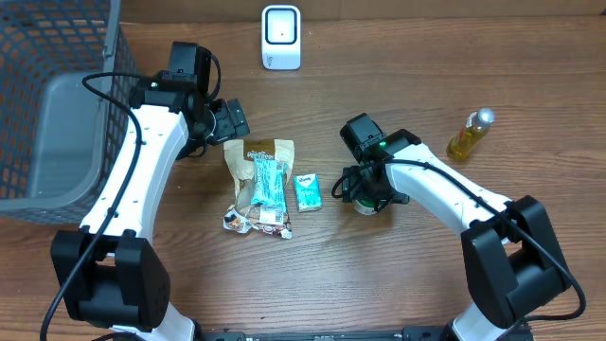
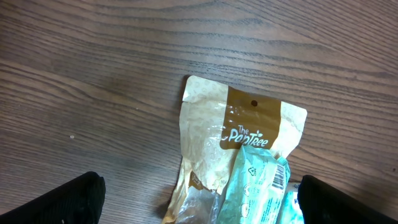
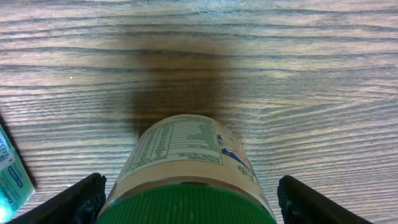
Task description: Scan the item barcode
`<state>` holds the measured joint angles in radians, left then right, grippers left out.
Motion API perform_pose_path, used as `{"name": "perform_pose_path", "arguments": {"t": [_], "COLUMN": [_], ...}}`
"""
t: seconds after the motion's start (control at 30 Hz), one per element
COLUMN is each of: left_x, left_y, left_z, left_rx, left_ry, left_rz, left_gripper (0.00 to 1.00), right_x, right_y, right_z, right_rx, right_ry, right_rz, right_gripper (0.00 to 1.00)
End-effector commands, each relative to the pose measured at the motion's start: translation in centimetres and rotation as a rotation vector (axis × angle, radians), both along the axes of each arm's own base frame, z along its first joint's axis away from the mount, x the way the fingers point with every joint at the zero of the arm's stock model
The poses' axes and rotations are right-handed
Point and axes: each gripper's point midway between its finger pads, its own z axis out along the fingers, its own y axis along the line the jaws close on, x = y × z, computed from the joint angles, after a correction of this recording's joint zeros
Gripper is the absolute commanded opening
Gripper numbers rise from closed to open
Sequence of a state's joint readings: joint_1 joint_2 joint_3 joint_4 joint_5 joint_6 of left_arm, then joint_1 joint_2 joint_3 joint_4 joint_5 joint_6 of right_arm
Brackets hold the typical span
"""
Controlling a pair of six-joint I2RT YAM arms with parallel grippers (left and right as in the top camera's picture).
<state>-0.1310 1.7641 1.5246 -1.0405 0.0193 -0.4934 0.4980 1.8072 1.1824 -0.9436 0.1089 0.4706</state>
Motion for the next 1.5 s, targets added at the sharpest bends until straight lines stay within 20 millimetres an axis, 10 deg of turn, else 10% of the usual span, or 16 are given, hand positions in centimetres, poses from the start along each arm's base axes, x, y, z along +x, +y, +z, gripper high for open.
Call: {"name": "perform_pose_path", "arguments": {"t": [0.0,1.0,1.47], "left_x": [0.38,0.38,0.38], "left_y": [-0.06,-0.06,-0.06], "left_z": [0.42,0.42,0.42], "left_rx": [0.002,0.002,0.002], "left_ry": [-0.015,-0.015,-0.015], "left_rz": [-0.011,-0.011,-0.011], "left_gripper": [1.00,1.00,1.00], "right_x": [-0.01,-0.09,-0.15], "right_y": [-0.15,-0.18,-0.20], "right_z": [0.30,-0.30,-0.22], "right_rx": [-0.007,-0.003,-0.004], "right_ry": [-0.012,-0.018,-0.014], "right_rz": [0.008,0.007,0.007], "right_gripper": [0.84,0.80,0.56]}}
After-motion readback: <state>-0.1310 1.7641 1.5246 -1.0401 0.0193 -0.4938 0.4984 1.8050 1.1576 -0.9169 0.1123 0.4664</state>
